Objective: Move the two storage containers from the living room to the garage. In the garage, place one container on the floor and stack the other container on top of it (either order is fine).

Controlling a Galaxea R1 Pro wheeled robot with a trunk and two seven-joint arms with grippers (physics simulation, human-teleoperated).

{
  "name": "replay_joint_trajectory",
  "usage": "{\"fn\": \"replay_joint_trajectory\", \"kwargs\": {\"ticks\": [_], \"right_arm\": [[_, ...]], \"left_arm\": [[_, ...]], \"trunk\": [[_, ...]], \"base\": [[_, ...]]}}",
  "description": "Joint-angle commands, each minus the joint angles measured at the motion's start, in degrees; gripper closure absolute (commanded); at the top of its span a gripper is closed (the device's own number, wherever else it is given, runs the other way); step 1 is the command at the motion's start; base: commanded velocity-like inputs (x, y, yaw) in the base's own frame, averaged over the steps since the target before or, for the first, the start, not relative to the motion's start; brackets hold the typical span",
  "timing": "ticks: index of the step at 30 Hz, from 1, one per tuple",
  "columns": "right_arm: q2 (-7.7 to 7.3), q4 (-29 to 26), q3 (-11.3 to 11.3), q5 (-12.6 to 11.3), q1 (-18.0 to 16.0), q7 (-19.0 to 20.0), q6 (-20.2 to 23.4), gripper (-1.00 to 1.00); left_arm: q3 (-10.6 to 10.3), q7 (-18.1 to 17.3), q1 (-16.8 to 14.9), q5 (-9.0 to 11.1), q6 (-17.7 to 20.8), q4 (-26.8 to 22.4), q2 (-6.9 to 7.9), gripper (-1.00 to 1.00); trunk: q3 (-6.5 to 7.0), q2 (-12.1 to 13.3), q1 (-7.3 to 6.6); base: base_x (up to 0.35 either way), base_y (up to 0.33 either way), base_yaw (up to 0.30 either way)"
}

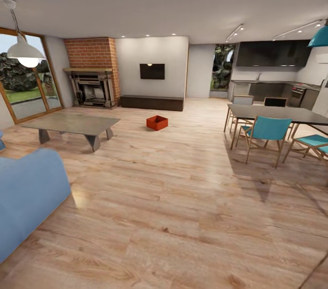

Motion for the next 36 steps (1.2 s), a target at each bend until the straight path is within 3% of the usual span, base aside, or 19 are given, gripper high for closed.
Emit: {"fn": "replay_joint_trajectory", "kwargs": {"ticks": [1,36], "right_arm": [[0.03,0.17,0.48,-0.50,-0.07,-0.13,-0.32,-1.00],[0.03,0.17,0.48,-0.50,-0.07,-0.13,-0.32,-1.00]], "left_arm": [[-0.11,0.16,-0.04,0.29,-0.14,0.02,-0.02,-1.00],[-0.11,0.12,-0.04,0.20,-0.12,-0.03,0.06,-1.00]], "trunk": [[-0.07,-0.04,0.04],[-0.07,-0.04,0.04]], "base": [[0.322,0.000,0.000],[0.322,0.000,0.000]]}}
